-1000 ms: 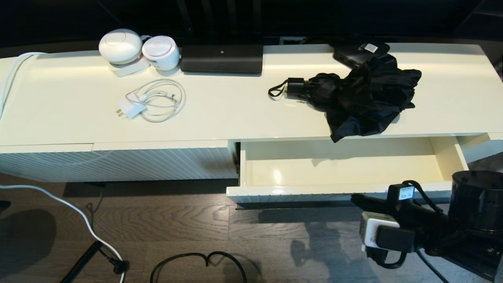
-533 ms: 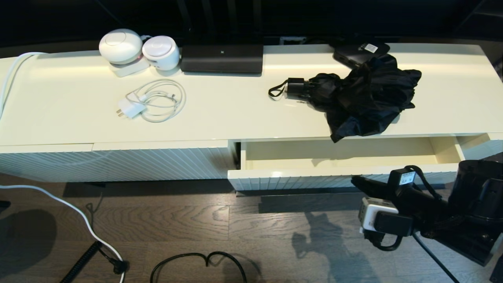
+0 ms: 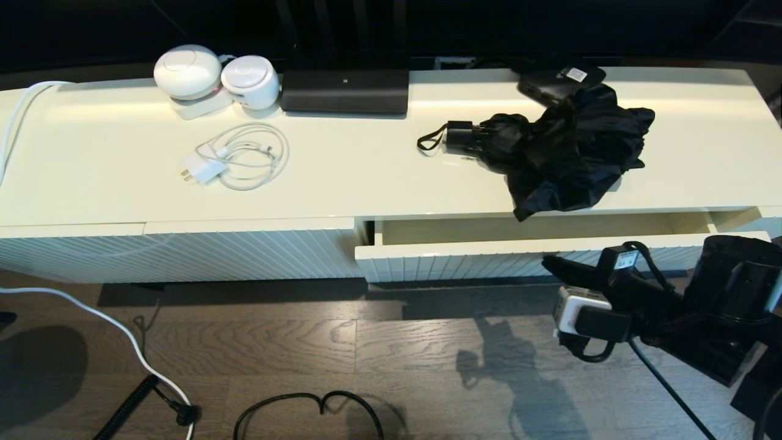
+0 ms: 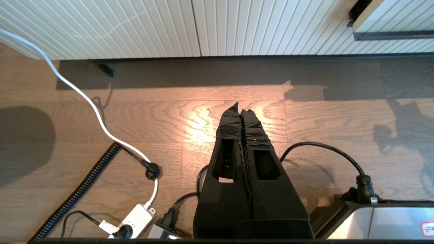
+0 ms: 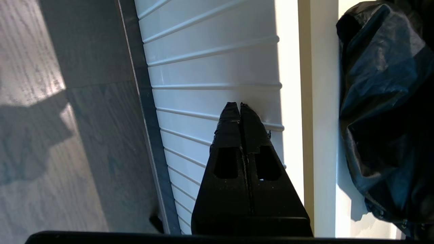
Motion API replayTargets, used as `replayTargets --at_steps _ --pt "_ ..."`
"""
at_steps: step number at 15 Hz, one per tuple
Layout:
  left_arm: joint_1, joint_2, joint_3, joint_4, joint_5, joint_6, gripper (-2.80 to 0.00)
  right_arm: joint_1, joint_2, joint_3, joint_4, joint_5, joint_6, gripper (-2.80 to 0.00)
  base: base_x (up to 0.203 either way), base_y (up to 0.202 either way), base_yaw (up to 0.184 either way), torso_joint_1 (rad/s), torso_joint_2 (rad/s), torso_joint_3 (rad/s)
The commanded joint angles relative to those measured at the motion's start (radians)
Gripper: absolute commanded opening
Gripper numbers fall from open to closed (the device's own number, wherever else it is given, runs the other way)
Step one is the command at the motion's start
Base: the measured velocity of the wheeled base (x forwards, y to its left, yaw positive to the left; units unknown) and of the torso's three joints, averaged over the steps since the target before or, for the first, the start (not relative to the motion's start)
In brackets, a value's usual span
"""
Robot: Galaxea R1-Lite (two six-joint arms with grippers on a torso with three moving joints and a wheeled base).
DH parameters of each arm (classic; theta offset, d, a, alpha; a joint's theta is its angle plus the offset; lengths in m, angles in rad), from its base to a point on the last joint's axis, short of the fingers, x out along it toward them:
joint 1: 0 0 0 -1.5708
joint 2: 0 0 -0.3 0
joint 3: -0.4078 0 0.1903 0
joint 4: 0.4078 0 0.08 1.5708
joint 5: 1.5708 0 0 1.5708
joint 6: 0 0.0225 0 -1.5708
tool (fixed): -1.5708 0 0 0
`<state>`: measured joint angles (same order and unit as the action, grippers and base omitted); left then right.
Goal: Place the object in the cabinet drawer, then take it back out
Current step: Close the drawer
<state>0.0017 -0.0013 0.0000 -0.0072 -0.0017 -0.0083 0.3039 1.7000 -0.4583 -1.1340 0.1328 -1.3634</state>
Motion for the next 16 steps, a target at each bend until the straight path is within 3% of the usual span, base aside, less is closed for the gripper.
replayTargets --at_steps 1,12,16 --pt "0.0 -0.002 0.0 0.0 0.0 0.001 -2.8 -0.008 0.042 -0.018 -0.019 0.006 -0.008 -2.8 0.0 0.0 0.0 0.0 0.0 0.0" --pt "0.001 -0.002 0.0 0.0 0.0 -0.001 -2.8 -0.029 0.122 -0.097 -0.083 0.044 -0.03 -2.8 0.0 0.0 0.0 0.0 0.0 0.0" --pt "0.0 -0.002 0.0 0.0 0.0 -0.001 -2.8 -0.031 0.159 -0.156 -0.081 0.053 -0.074 -2.8 0.0 0.0 0.0 0.0 0.0 0.0"
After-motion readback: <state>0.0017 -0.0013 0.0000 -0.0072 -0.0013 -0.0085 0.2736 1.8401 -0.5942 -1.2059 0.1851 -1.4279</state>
